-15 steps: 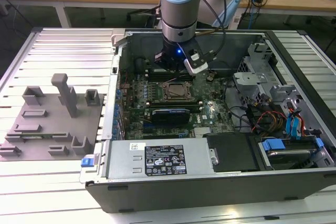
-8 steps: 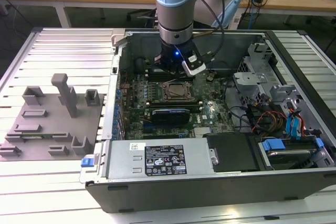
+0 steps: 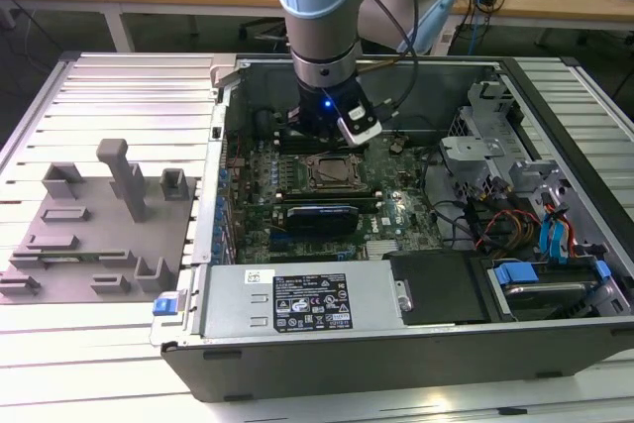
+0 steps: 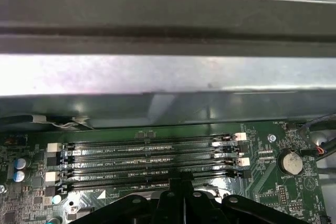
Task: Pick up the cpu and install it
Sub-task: 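Install the first cpu locking lever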
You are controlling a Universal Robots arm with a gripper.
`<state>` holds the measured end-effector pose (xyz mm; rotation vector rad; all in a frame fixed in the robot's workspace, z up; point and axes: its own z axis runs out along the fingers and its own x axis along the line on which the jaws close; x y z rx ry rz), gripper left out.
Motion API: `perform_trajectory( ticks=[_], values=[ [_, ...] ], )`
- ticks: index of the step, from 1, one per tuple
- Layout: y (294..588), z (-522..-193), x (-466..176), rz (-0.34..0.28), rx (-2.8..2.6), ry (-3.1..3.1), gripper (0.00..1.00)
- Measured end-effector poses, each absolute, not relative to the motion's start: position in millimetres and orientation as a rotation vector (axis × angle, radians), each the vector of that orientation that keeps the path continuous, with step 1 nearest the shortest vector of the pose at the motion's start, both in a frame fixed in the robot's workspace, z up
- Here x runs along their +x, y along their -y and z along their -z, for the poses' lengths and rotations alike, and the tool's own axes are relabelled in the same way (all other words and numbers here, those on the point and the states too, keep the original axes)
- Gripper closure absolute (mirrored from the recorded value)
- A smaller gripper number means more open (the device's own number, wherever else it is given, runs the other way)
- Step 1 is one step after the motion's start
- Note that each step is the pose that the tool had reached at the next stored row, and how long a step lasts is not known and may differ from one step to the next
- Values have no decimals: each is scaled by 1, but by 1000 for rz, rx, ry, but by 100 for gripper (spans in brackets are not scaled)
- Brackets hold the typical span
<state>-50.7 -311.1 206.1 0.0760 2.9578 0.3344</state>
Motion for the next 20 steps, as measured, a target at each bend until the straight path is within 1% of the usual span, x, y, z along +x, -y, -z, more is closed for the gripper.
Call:
perform_trajectory(
  ticks=[20],
  values=[
    [306,-201,-54,-311,313,-2922,89]
  ],
)
